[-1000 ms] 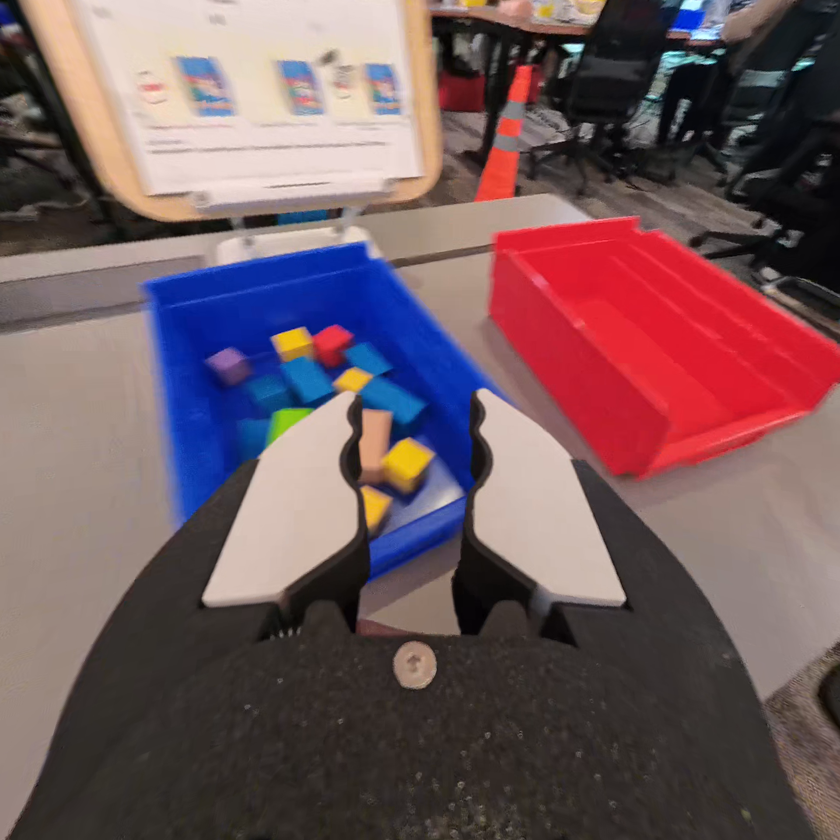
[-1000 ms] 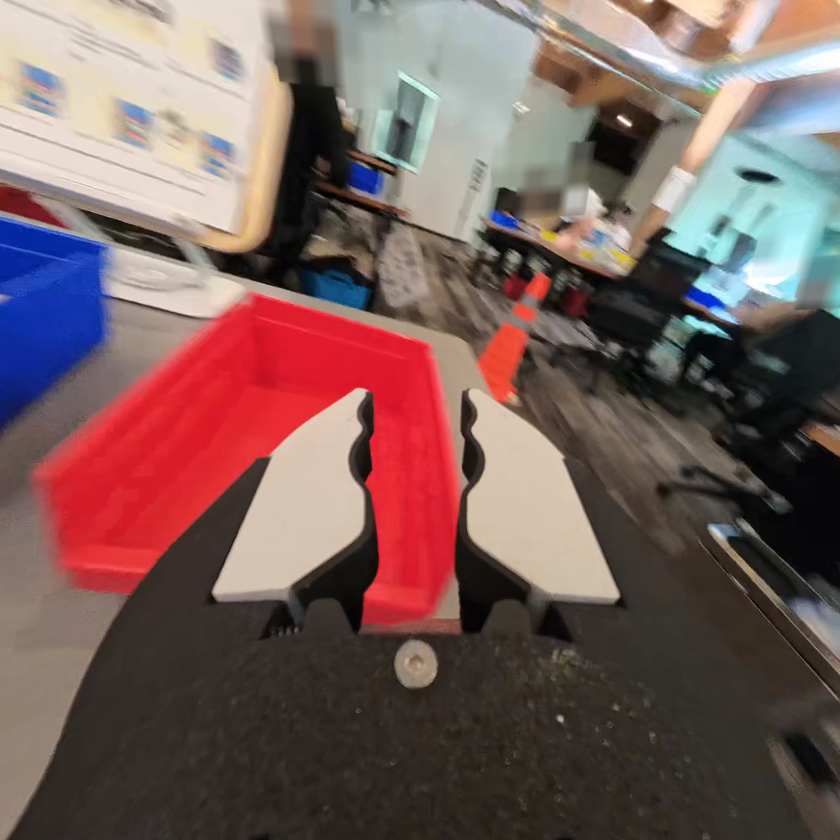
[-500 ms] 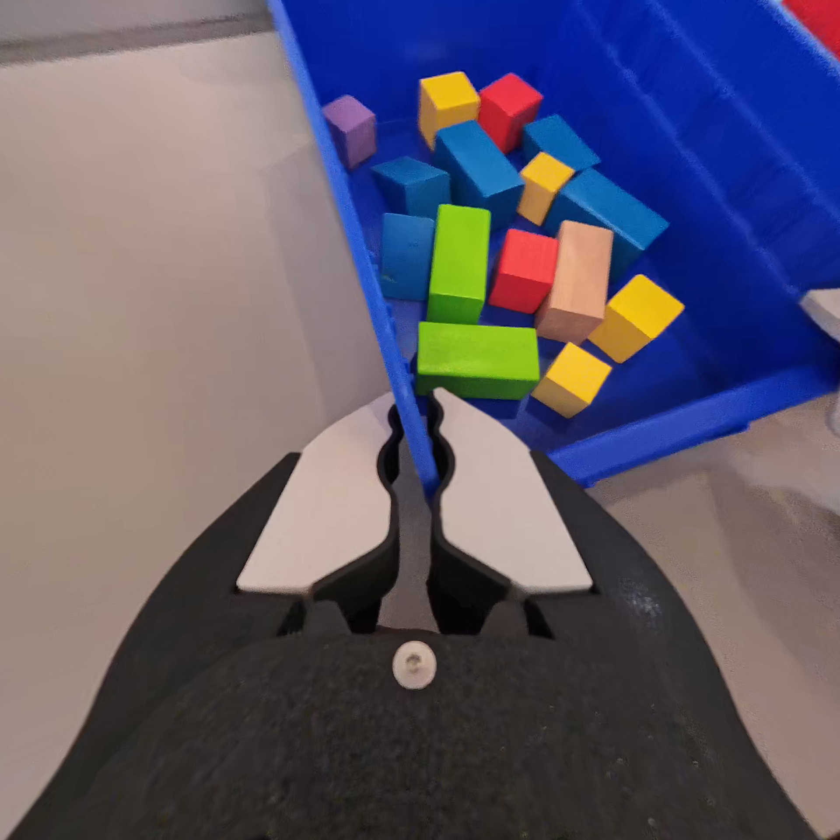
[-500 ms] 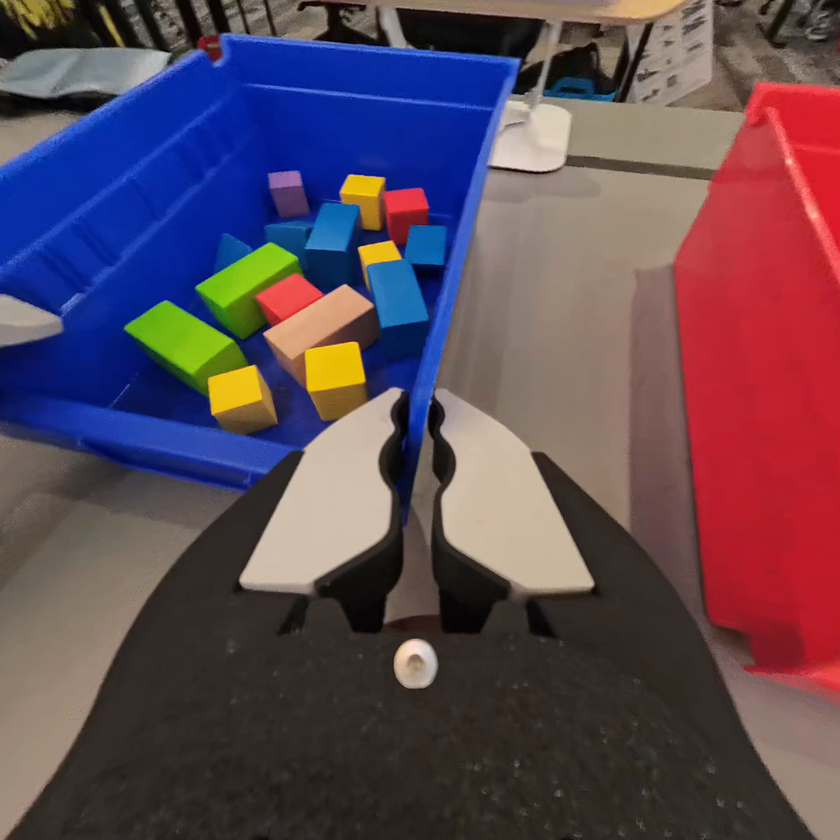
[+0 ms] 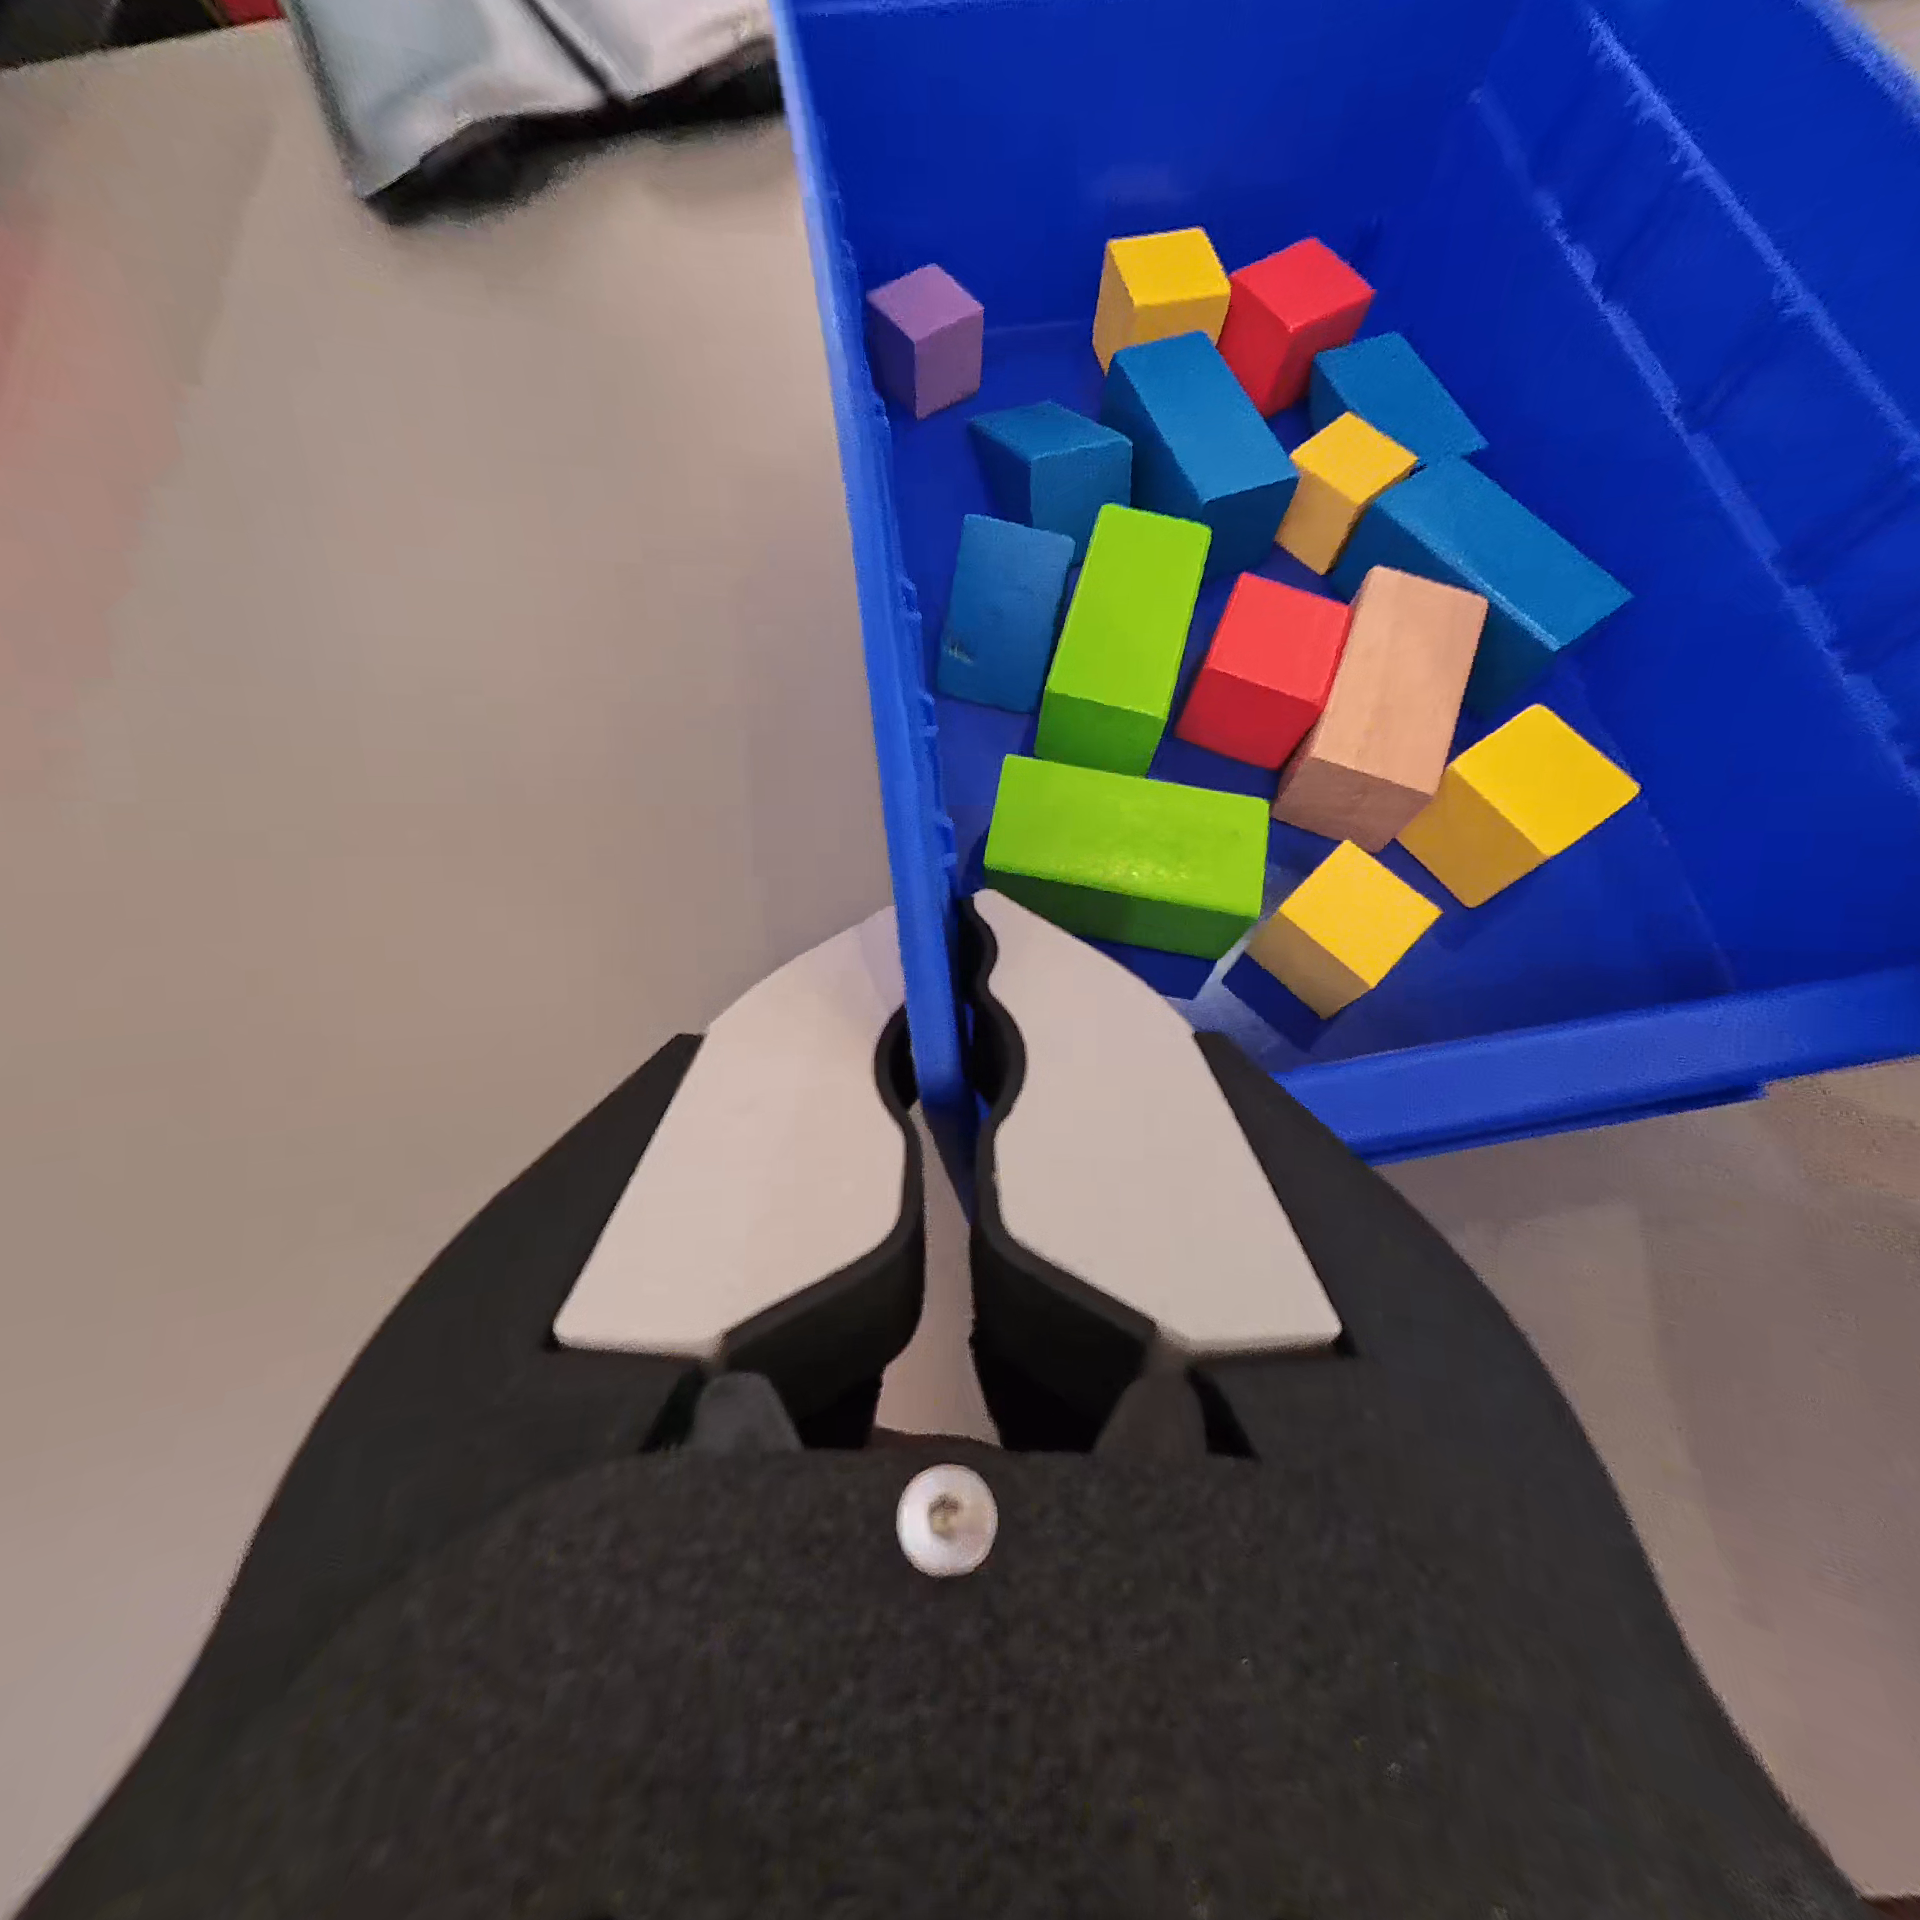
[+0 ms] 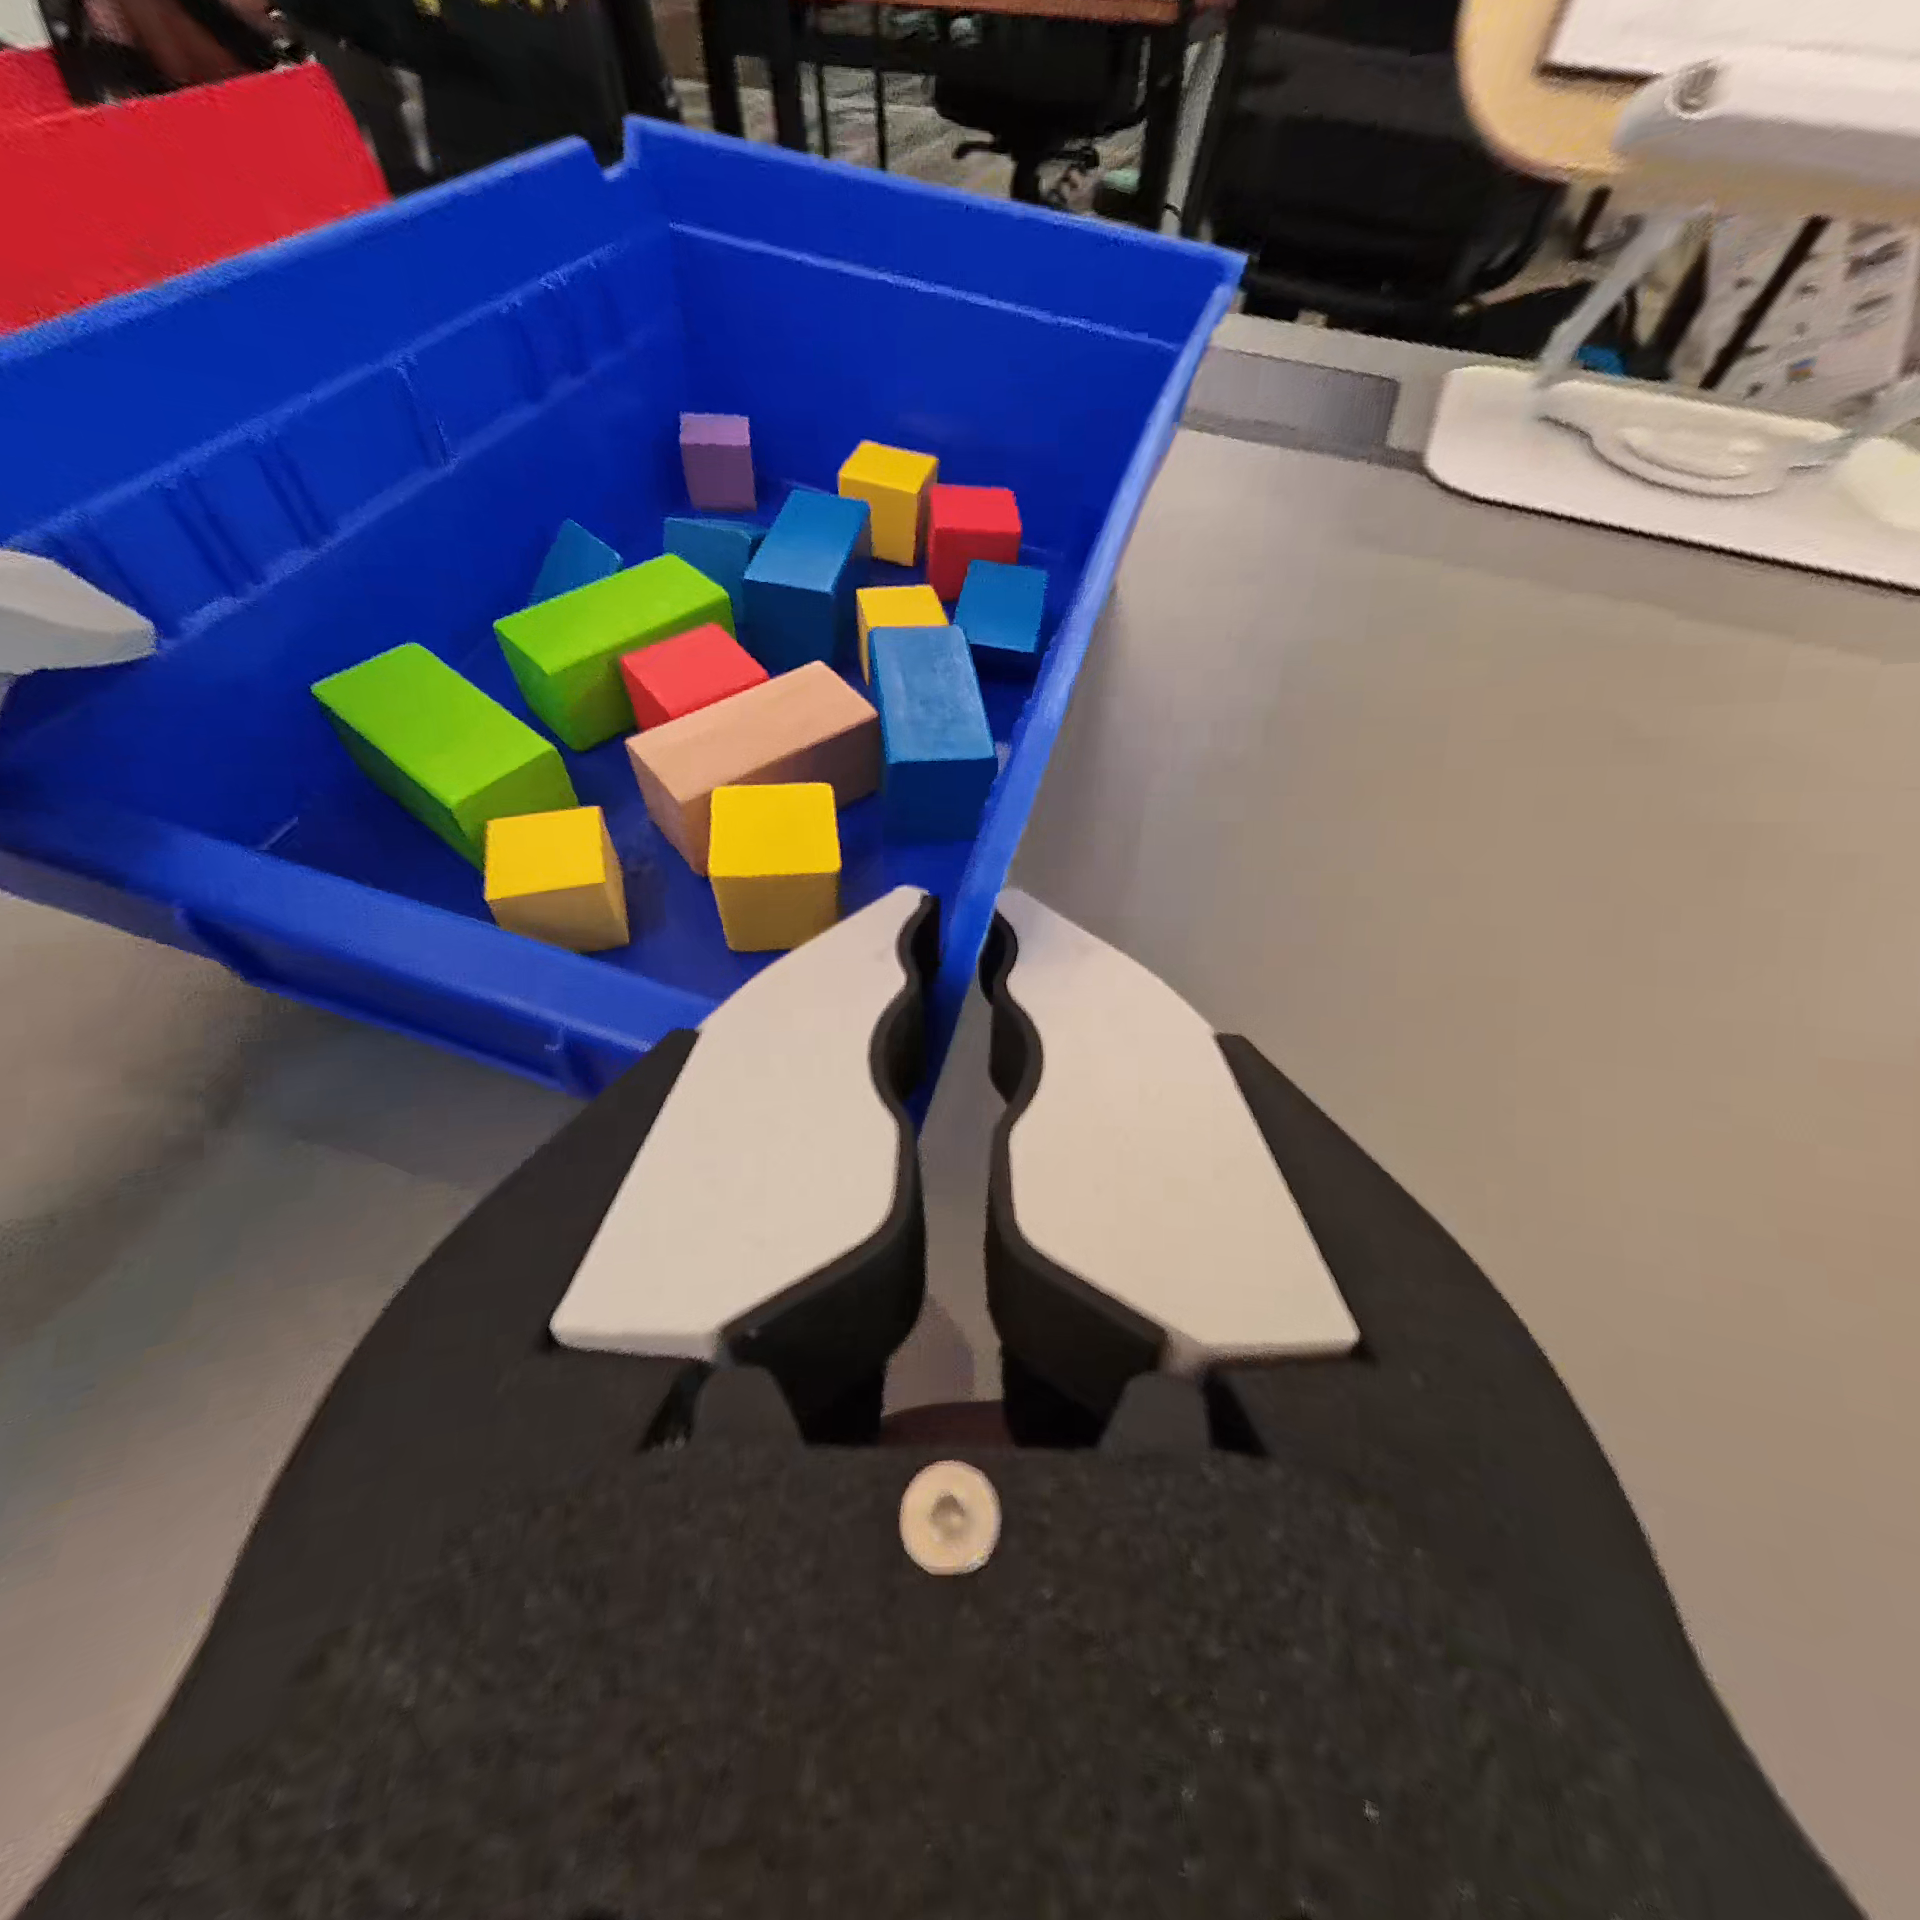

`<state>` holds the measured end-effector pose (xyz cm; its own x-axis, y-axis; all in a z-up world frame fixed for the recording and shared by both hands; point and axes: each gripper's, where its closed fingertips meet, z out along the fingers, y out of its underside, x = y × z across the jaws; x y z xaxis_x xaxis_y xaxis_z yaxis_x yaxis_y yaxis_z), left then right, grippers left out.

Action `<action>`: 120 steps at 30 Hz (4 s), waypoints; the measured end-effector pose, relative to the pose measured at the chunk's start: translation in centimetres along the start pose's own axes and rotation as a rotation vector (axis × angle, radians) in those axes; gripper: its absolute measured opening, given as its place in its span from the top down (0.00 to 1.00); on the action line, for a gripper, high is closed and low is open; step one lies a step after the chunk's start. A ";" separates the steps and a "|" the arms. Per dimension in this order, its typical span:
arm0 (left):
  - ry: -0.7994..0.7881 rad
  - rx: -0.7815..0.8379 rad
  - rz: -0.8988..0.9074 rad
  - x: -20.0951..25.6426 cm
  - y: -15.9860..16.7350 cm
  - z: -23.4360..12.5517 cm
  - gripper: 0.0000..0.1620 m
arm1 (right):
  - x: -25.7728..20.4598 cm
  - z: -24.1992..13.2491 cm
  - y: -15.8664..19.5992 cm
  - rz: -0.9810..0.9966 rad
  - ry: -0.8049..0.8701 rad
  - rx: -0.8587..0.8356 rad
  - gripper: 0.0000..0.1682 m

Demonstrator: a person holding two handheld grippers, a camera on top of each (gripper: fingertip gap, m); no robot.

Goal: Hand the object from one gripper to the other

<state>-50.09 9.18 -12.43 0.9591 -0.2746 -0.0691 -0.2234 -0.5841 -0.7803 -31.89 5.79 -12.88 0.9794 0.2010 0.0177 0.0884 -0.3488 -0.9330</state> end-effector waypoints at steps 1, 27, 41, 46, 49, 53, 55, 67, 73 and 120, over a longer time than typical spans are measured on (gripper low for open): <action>0.013 0.006 -0.014 -0.6 0.5 0.3 0.99 | -0.6 0.1 0.0 -0.017 -0.007 -0.007 0.95; 0.096 0.036 -0.133 -1.3 0.9 1.2 0.98 | -9.5 8.6 0.7 -2.054 -1.314 -0.302 0.63; 0.108 0.043 -0.174 -1.5 0.7 1.5 0.97 | -1.0 21.6 -4.0 -2.032 -0.837 -0.648 0.72; 0.101 0.046 -0.184 -1.5 0.7 1.5 0.97 | -6.8 15.6 -1.5 -1.815 -1.168 -0.568 0.66; 0.108 0.052 -0.192 -1.4 0.8 1.4 0.97 | -8.6 13.1 -2.2 -1.818 -1.217 -0.441 0.67; 0.110 0.052 -0.193 -1.3 0.8 1.4 0.97 | -9.8 7.8 -4.5 -1.610 -1.423 -0.477 0.74; 0.108 0.051 -0.191 -1.3 0.8 1.4 0.97 | -10.2 4.3 -3.0 -1.571 -1.546 -0.563 0.73; 0.114 0.050 -0.187 -1.3 0.8 1.4 0.97 | -2.4 17.1 -5.4 -1.693 -1.029 -0.840 0.80; 0.113 0.048 -0.192 -1.3 0.8 1.5 0.97 | -12.6 8.1 -2.2 -1.551 -1.417 -0.433 0.82; 0.117 0.056 -0.202 -0.9 0.6 1.6 0.97 | -7.7 18.6 -1.3 -1.521 -1.023 -0.615 0.92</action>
<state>-50.84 10.34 -13.81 0.9559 -0.2453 0.1618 -0.0163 -0.5938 -0.8044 -42.91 21.76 -18.48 -0.4093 0.8965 0.1698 0.8975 0.4290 -0.1019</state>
